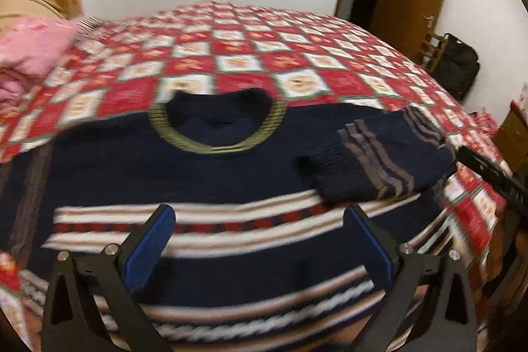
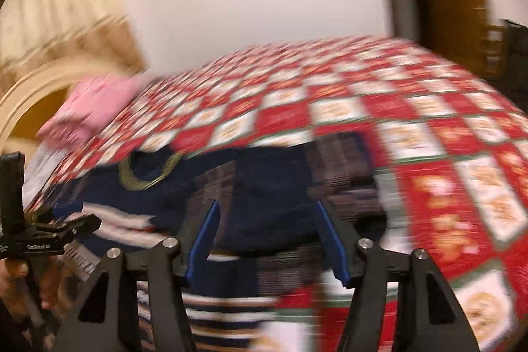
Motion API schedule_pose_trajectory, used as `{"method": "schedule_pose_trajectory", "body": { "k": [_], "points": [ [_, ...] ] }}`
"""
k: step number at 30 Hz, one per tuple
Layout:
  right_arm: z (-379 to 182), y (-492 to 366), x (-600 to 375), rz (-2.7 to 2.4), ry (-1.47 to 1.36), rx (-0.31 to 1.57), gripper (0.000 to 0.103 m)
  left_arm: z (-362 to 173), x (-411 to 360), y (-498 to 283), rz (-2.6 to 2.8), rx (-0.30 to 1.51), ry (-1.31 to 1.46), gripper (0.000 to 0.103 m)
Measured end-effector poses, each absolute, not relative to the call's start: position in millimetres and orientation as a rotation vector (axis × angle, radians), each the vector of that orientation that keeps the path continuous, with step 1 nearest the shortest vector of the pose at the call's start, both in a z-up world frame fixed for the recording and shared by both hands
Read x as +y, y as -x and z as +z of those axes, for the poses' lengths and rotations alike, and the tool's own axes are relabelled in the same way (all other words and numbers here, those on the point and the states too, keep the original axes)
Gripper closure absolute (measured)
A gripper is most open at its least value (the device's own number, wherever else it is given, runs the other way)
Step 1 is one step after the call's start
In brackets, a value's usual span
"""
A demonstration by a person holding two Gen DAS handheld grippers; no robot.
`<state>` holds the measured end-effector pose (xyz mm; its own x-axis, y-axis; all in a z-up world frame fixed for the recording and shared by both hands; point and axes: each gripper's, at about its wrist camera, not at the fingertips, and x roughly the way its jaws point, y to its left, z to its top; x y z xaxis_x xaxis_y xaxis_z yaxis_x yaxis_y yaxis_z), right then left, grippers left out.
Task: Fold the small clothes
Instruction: 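Lift the sleeve with the right tool and fold it across the sweater body, then lower the sleeve onto the sweater body and open the right tool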
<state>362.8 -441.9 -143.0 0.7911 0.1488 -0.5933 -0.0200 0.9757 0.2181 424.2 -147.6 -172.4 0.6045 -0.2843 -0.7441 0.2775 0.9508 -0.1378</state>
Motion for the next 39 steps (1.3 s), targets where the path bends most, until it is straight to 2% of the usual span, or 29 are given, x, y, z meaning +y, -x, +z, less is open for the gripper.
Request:
{"method": "schedule_pose_trajectory", "body": {
  "k": [6, 11, 14, 17, 19, 21, 31, 39],
  "points": [
    [-145, -352, -479, -0.045, -0.26, 0.575, 0.04, -185, -203, -461, -0.327, 0.916, -0.052, 0.021],
    [-152, -350, -476, -0.004, -0.263, 0.573, 0.04, -198, -214, -472, -0.324, 0.961, -0.029, 0.025],
    [-152, -350, -469, 0.01, -0.228, 0.57, 0.04, -209, -224, -475, -0.356, 1.011, -0.003, 0.044],
    [-153, -348, -468, 0.011, -0.214, 0.564, 0.039, -210, -231, -473, -0.344, 0.998, -0.018, 0.053],
    [-156, -350, -472, 0.01, -0.233, 0.578, 0.039, -208, -230, -474, -0.355, 1.003, 0.0, 0.08],
    [-159, -352, -476, 0.0, -0.254, 0.594, 0.039, -203, -225, -475, -0.367, 1.011, 0.025, 0.089],
    [-165, -352, -494, -0.057, -0.313, 0.597, 0.039, -142, -179, -468, -0.376, 0.921, 0.062, 0.092],
    [-166, -353, -484, -0.011, -0.291, 0.615, 0.039, -132, -125, -477, -0.291, 0.922, 0.065, 0.092]
  ]
}}
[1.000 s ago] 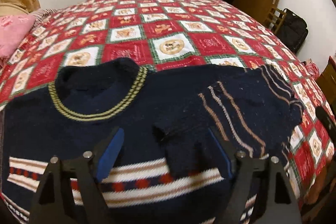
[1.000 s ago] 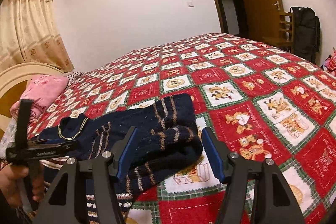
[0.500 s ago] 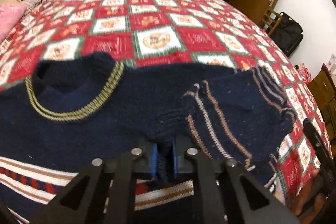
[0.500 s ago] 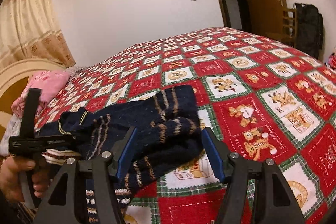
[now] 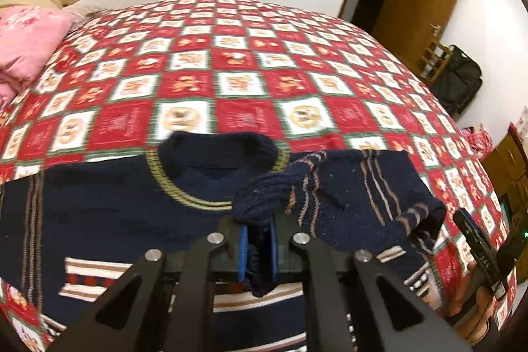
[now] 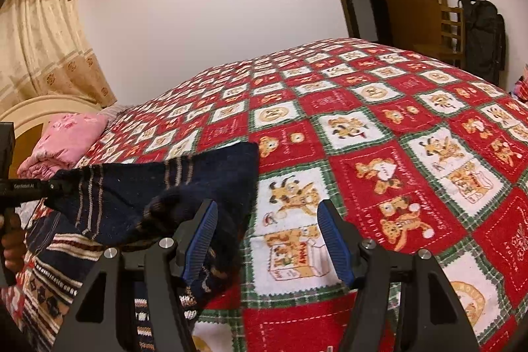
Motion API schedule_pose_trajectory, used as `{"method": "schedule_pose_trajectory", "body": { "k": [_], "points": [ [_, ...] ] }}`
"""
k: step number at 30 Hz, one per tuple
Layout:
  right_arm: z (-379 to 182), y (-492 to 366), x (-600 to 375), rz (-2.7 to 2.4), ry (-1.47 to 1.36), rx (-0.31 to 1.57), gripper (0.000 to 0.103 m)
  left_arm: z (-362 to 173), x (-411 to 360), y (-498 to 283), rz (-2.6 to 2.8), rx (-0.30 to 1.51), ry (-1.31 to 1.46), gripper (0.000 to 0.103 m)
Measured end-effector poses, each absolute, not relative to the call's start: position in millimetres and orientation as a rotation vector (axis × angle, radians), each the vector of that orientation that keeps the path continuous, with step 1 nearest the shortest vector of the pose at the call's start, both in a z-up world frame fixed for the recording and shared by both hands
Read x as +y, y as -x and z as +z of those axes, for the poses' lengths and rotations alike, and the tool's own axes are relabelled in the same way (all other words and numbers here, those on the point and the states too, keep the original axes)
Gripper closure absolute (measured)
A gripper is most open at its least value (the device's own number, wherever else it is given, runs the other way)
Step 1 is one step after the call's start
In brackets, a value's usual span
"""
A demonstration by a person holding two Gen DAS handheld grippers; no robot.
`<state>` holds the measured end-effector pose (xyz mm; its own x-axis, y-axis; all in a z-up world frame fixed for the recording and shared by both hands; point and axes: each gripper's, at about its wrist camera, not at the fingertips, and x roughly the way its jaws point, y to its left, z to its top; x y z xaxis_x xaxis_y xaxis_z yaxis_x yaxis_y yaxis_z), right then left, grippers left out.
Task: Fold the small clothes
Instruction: 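Lower the sleeve onto the sweater body and open the right tool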
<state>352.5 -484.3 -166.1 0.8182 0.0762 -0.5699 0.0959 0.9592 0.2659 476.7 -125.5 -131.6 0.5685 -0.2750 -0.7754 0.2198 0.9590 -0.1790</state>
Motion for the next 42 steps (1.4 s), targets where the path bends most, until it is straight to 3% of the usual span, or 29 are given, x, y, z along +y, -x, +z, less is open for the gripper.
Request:
{"method": "schedule_pose_trajectory", "body": {
  "k": [9, 24, 26, 28, 29, 31, 32, 42],
  "points": [
    [-171, -356, -475, 0.019, -0.269, 0.657, 0.039, -149, -71, -484, -0.189, 0.948, 0.077, 0.092],
    [-180, -369, -421, 0.154, -0.046, 0.757, 0.039, -191, -46, -487, -0.159, 1.033, 0.076, 0.091],
    [-184, -371, -415, 0.16, -0.012, 0.791, 0.039, -192, -44, -490, -0.15, 1.031, 0.063, 0.087],
    [-189, -371, -406, 0.168, 0.042, 0.814, 0.04, -198, -41, -498, -0.121, 1.041, 0.069, 0.077],
    [-191, -369, -399, 0.186, 0.075, 0.823, 0.048, -200, -38, -500, -0.107, 1.044, 0.083, 0.075],
    [-194, -366, -386, 0.201, 0.166, 0.854, 0.053, -202, -33, -503, -0.062, 1.047, 0.109, 0.047],
    [-195, -364, -382, 0.194, 0.2, 0.855, 0.053, -201, -31, -501, -0.055, 1.037, 0.114, 0.043],
    [-164, -354, -387, 0.223, 0.142, 0.69, 0.053, -205, -36, -464, -0.071, 0.966, -0.095, 0.036]
  ]
}}
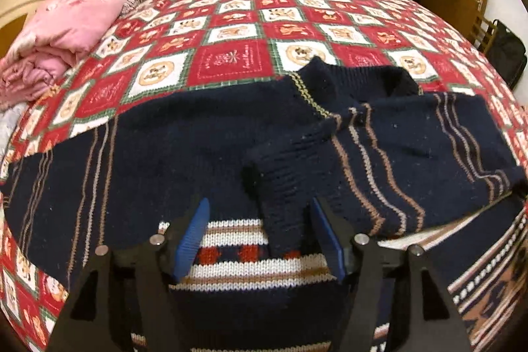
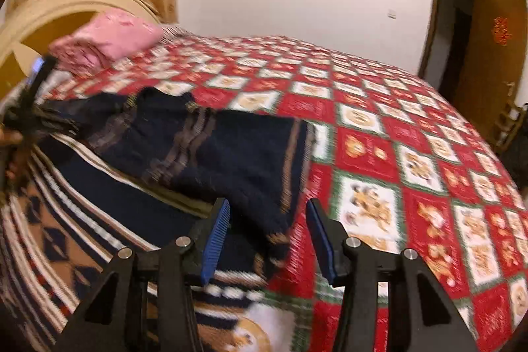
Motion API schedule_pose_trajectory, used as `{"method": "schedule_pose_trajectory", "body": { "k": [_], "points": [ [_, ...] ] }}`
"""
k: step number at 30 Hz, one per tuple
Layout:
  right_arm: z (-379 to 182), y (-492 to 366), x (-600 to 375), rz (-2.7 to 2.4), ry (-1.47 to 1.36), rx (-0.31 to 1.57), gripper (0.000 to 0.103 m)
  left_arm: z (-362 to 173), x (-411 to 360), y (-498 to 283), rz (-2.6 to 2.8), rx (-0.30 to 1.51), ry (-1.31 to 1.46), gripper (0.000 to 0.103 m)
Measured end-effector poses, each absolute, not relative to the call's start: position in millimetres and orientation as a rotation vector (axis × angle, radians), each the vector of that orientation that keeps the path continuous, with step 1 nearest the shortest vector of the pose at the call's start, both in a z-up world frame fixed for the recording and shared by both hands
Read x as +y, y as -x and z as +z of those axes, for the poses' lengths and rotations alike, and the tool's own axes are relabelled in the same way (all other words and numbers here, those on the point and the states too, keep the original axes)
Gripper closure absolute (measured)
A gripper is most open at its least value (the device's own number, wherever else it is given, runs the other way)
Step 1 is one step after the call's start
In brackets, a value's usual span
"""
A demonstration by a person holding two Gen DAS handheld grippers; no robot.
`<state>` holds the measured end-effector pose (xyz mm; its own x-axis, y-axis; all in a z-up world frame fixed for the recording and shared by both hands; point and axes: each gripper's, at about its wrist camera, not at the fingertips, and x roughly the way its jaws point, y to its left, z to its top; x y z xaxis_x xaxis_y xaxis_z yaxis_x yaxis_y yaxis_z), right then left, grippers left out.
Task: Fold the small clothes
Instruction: 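Lower the sleeve onto the sweater body and open the right tool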
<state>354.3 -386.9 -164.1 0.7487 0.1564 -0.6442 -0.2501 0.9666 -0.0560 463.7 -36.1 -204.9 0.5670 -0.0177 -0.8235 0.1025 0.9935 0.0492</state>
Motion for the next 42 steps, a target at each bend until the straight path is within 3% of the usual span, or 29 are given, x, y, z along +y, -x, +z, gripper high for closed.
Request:
{"method": "schedule_pose_trajectory", "body": {
  "k": [6, 7, 8, 9, 12, 21, 28, 32, 35, 42],
  "points": [
    [-161, -387, -373, 0.223, 0.086, 0.75, 0.054, -210, -41, -468, -0.062, 0.972, -0.077, 0.033],
    [-167, -393, -370, 0.221, 0.079, 0.792, 0.058, -211, -38, -466, -0.072, 0.979, -0.056, 0.033],
    [-173, -396, -368, 0.24, 0.062, 0.841, 0.069, -211, -36, -464, -0.08, 0.983, -0.046, 0.033],
    [-181, -395, -366, 0.254, 0.061, 0.888, 0.071, -212, -34, -462, -0.089, 0.986, -0.039, 0.032],
    [-196, -382, -357, 0.227, 0.169, 0.955, 0.071, -213, -22, -452, -0.116, 0.992, -0.018, 0.023],
    [-146, -382, -326, 0.224, 0.158, 0.862, 0.071, -201, -6, -433, -0.15, 0.946, 0.051, 0.022],
    [-195, -417, -281, 0.204, 0.184, 1.002, 0.071, -186, -2, -410, -0.162, 0.895, 0.045, 0.022],
    [-192, -401, -279, 0.221, 0.181, 1.048, 0.071, -180, 11, -393, -0.169, 0.863, 0.004, 0.018],
    [-179, -393, -262, 0.194, 0.28, 1.021, 0.071, -179, 26, -382, -0.154, 0.841, -0.019, 0.017],
    [-159, -421, -182, 0.317, 0.192, 0.926, 0.071, -180, 67, -366, -0.067, 0.838, 0.007, 0.017]
  ]
}}
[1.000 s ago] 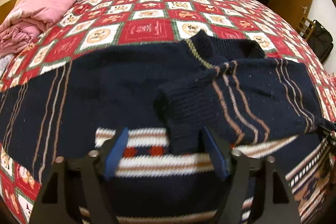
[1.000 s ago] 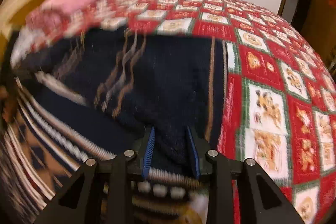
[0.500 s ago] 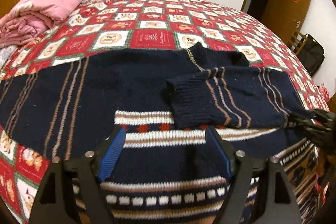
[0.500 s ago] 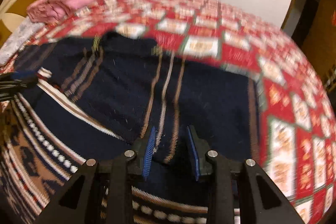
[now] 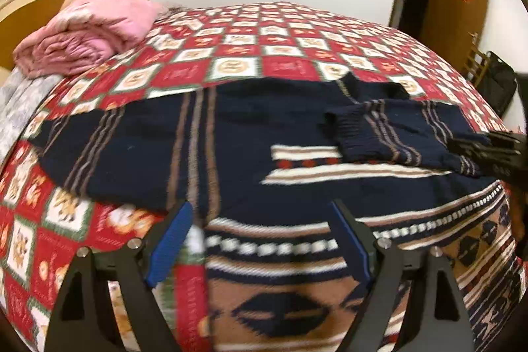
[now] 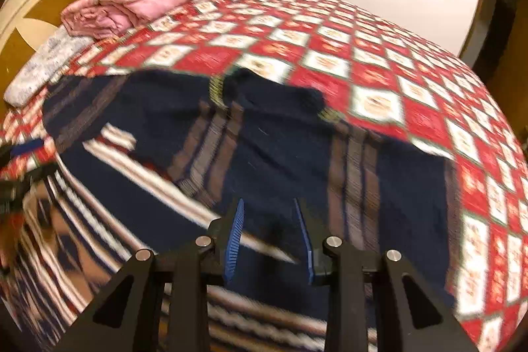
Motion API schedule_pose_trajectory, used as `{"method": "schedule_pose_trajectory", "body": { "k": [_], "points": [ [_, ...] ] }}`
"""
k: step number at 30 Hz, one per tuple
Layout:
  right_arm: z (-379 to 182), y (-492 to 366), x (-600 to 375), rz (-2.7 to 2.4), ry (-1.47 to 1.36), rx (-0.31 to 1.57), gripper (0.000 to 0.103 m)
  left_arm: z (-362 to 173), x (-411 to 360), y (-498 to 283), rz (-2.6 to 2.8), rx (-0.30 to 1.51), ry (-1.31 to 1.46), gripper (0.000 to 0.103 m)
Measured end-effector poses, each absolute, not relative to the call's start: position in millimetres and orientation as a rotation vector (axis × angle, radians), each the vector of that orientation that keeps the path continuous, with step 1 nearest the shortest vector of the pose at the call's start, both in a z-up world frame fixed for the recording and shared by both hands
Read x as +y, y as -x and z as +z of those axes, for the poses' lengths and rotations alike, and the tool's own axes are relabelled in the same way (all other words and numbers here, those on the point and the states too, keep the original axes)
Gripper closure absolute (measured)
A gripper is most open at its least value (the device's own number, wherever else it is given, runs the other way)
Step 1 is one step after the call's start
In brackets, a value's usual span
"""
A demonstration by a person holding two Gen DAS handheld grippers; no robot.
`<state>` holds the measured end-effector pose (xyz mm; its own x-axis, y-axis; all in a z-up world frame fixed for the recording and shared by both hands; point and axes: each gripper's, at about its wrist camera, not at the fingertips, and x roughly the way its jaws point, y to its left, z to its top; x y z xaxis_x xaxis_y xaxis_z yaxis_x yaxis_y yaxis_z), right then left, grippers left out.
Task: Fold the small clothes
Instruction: 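Lower the sleeve onto the sweater body and open the right tool, then reach the left tool to the other sleeve cuff and grasp it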
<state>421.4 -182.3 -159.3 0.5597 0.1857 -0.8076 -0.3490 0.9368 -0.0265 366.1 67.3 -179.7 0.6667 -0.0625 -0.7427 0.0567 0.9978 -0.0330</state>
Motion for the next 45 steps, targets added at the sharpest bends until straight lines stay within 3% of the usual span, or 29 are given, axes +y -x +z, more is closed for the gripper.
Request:
{"method": "schedule_pose_trajectory", "body": {
  "k": [6, 12, 14, 18, 31, 37, 45],
  "points": [
    [-201, -435, -151, 0.296, 0.178, 1.011, 0.071, -177, 116, -354, 0.017, 0.826, 0.021, 0.017],
    [-198, -411, -156, 0.294, 0.173, 0.991, 0.071, -190, 169, -348, 0.124, 0.846, 0.063, 0.017],
    [-192, -397, -155, 0.289, 0.174, 0.976, 0.071, -193, 181, -348, 0.169, 0.848, 0.058, 0.017],
    [-177, -371, -142, 0.362, 0.113, 0.919, 0.06, -191, 221, -353, 0.276, 0.837, 0.091, 0.017],
    [-186, -309, -63, 0.473, 0.381, 0.744, 0.06, -193, 384, -409, 0.528, 0.794, 0.421, 0.017],
    [-190, -306, -60, 0.465, 0.417, 0.737, 0.06, -208, 410, -443, 0.552, 0.78, 0.541, 0.024],
    [-198, -310, -60, 0.455, 0.406, 0.761, 0.059, -217, 425, -474, 0.543, 0.789, 0.565, 0.024]
  ]
}}
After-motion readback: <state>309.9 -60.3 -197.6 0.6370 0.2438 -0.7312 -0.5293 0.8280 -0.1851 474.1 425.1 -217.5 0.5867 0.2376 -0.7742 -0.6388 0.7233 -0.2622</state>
